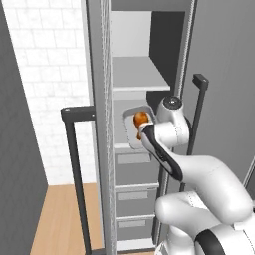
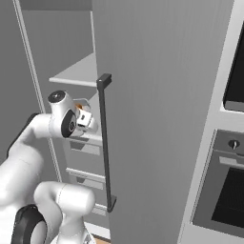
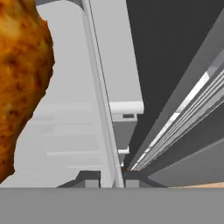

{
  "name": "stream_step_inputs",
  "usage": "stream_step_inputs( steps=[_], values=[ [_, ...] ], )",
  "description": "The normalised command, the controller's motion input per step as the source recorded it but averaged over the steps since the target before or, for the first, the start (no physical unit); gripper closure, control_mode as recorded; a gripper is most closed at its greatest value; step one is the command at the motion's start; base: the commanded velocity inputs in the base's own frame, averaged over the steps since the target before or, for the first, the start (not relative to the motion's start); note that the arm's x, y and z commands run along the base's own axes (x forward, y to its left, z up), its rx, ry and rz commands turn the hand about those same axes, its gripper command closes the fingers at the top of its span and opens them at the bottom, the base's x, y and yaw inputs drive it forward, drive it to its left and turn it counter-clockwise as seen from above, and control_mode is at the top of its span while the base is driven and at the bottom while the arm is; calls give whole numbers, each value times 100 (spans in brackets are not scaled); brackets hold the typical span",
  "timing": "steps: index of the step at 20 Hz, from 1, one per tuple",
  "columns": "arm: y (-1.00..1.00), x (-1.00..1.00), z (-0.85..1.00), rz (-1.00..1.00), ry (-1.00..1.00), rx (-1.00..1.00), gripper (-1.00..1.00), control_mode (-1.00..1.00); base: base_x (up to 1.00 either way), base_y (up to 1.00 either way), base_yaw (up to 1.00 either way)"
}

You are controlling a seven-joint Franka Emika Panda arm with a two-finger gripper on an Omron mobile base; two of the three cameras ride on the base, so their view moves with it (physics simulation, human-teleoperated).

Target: Take the meat container that has the chicken drumstick and place it on the second highest rack of the freezer. Then take the vegetable container that has the mushroom and sweet potato and place it on the highest rack of the freezer.

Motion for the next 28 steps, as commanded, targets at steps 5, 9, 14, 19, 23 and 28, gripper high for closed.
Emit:
stream_step_inputs(
  steps=[5, 9, 14, 19, 23, 28],
  values=[
    [0, 39, -7, 0, 0, 0, 100, -100, 0, 0, 0],
    [0, 28, -44, 0, 0, 0, 100, -100, 0, 0, 0],
    [0, 19, -37, 0, 0, 0, 100, -100, 0, 0, 0],
    [0, 16, -10, 0, 0, 0, 100, -100, 0, 0, 0],
    [1, 39, 0, 0, -4, 0, 100, -100, 0, 0, 0],
    [8, 59, -1, 0, -3, 0, 100, -100, 0, 0, 0]
  ],
)
